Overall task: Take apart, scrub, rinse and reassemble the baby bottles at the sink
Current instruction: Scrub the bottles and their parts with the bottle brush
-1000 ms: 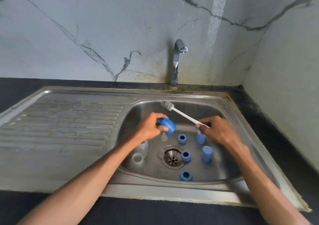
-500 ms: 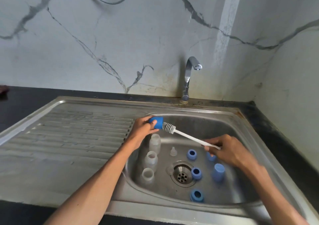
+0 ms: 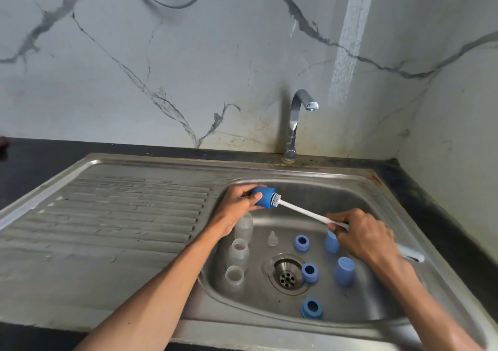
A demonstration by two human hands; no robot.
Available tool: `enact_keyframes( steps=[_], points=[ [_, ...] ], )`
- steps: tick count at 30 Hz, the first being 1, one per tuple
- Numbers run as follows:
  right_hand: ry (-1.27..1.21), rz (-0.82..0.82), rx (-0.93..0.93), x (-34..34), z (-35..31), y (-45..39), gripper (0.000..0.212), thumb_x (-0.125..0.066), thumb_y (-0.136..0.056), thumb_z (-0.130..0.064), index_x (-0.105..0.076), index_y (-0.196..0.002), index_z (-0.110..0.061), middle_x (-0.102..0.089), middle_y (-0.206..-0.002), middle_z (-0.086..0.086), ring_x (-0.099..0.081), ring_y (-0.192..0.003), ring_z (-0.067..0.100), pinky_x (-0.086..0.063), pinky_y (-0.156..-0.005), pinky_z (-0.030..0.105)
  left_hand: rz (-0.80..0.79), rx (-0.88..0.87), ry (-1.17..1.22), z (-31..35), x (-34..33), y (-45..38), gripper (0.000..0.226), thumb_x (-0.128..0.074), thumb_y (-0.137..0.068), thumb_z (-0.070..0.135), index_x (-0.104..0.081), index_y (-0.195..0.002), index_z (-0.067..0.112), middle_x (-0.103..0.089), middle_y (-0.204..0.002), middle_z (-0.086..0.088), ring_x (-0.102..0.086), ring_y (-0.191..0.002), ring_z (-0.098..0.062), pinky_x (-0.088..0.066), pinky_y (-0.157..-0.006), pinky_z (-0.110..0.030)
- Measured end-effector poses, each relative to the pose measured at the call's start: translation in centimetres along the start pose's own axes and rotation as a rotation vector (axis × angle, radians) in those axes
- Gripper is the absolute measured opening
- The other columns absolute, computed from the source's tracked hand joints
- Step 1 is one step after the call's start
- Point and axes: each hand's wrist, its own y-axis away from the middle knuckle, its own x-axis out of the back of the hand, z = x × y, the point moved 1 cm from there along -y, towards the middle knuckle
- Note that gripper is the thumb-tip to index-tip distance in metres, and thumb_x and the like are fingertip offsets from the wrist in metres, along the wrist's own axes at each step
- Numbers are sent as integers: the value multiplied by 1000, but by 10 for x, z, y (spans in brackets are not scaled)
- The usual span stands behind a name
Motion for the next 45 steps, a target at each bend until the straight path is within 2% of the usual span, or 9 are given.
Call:
enact_keyframes(
  steps=[9, 16, 20, 24, 28, 31, 36, 42, 45],
  points=[
    [61, 243, 192, 11, -6, 7, 31, -56, -97, -41, -63, -127, -46, -73, -109, -9, -68, -93, 19, -35, -63, 30, 4, 81, 125, 2, 8, -1, 24, -47, -100, -3, -58, -122, -6, -64, -113, -18, -66, -98, -25, -61, -82, -33],
    [-88, 18, 60, -8, -7, 0, 32, -54, -98, -41, -61, -129, -45, -70, -120, -3, -65, -108, 26, -47, -83, 38, 51, 29, 188, 4, 5, -3, 29, -49, -99, -5, -57, -127, -5, -64, -119, -15, -65, -107, -25, -59, -88, -36],
    [-242, -108, 152, -9, -8, -2, 31, -59, -96, -39, -65, -126, -40, -71, -120, -9, -66, -110, 16, -50, -83, 30, 154, 14, 256, 5, 4, -5, 21, -47, -101, -1, -58, -119, -3, -65, -111, -17, -67, -97, -23, -60, -76, -27],
    [-182, -10, 192, -3, -5, 1, 30, -61, -95, -41, -67, -124, -39, -73, -113, -9, -68, -101, 17, -50, -77, 28, 74, 19, 145, -1, 8, -5, 20, -47, -101, -1, -63, -110, 7, -65, -114, -16, -67, -97, -22, -61, -79, -31],
    [-215, 81, 85, 2, 4, -4, 31, -71, -86, -48, -72, -114, -36, -76, -98, -7, -69, -87, 15, -52, -76, 28, 15, 31, 114, 0, 6, -4, 25, -47, -101, -2, -60, -122, -1, -67, -111, -13, -67, -98, -23, -61, -80, -32],
    [-64, 77, -19, 3, 10, -8, 46, -61, -82, -69, -73, -90, -26, -69, -74, -1, -65, -70, 20, -52, -66, 32, 46, 67, 250, 7, 4, -3, 20, -47, -101, -1, -61, -115, -3, -67, -108, -14, -67, -99, -25, -61, -81, -32],
    [104, 168, 69, 6, 0, 3, 54, -35, -87, -79, -59, -77, -32, -65, -71, -4, -67, -74, 25, -44, -63, 33, 100, 62, 347, 8, 11, -8, 18, -47, -102, 4, -62, -112, 2, -67, -112, -17, -65, -106, -30, -60, -85, -32],
    [-101, -39, 220, 1, -7, 1, 30, -53, -97, -46, -58, -76, -24, -57, -62, -5, -56, -59, 20, -36, -52, 30, 180, 58, 154, -3, 24, -13, 22, -48, -102, 3, -58, -122, -1, -63, -121, -21, -65, -107, -29, -60, -83, -33],
    [-35, 41, 199, 5, -2, -2, 18, -54, -98, -42, -66, -102, -30, -64, -77, -6, -60, -70, 20, -42, -62, 32, 124, 97, 161, -4, 25, -14, 21, -49, -101, 2, -61, -118, -1, -63, -121, -21, -64, -109, -32, -61, -83, -34]
  ],
)
